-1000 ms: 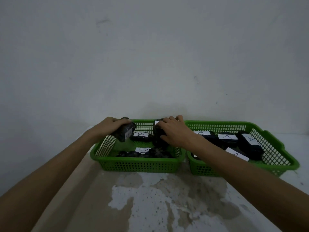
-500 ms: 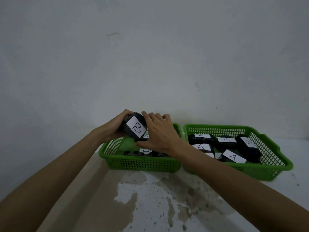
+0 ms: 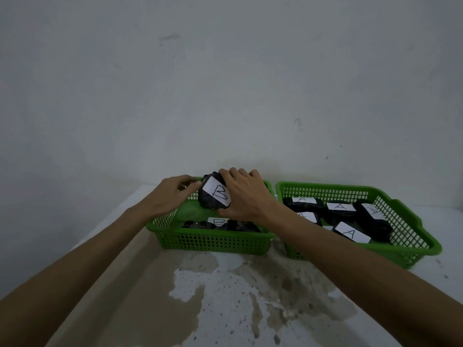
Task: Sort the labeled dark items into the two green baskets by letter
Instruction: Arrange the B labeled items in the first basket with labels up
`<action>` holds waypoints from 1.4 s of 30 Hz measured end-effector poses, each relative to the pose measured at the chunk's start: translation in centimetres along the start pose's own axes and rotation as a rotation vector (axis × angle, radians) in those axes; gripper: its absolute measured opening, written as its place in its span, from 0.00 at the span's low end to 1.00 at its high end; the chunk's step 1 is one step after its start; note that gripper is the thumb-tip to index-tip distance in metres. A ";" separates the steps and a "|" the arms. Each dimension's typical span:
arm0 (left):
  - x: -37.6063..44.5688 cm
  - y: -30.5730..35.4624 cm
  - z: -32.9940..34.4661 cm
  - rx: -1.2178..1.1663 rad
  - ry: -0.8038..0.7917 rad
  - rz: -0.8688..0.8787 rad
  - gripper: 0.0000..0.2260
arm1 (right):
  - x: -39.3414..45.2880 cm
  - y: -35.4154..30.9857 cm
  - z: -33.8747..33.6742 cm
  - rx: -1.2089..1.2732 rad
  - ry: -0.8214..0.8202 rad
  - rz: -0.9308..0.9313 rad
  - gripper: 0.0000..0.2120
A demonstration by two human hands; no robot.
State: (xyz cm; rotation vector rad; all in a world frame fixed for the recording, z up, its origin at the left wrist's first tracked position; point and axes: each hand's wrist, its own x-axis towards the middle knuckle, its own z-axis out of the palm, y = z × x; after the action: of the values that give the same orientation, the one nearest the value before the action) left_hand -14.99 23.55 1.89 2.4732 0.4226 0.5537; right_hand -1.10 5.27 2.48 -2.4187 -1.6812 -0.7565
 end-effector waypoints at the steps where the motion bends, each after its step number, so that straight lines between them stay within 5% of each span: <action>1: -0.2 -0.6 0.2 0.079 -0.005 0.011 0.31 | 0.0 0.0 0.2 -0.007 -0.016 0.000 0.46; 9: -1.5 -4.3 1.9 0.450 0.024 0.096 0.29 | 0.6 -0.4 2.3 -0.012 -0.103 0.003 0.46; 17: -0.9 -6.1 2.2 0.543 0.060 0.124 0.30 | 4.1 -2.1 5.3 0.011 -0.190 -0.045 0.47; 27: -0.7 -8.0 2.7 0.473 0.194 0.108 0.14 | 10.6 -5.0 9.9 0.099 -0.502 -0.085 0.38; 34: -0.5 -8.6 3.0 0.454 0.229 0.101 0.09 | 12.2 -5.1 11.3 0.223 -0.574 -0.047 0.36; 42: -0.5 -8.3 2.6 0.401 0.136 0.025 0.19 | 10.9 -3.7 10.7 0.296 -0.560 -0.004 0.39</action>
State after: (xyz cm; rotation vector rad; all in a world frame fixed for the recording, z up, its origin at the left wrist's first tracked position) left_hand -15.68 28.75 -5.11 2.8343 0.6076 0.7073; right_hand 2.09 19.79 -2.66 -2.5422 -1.7984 0.1963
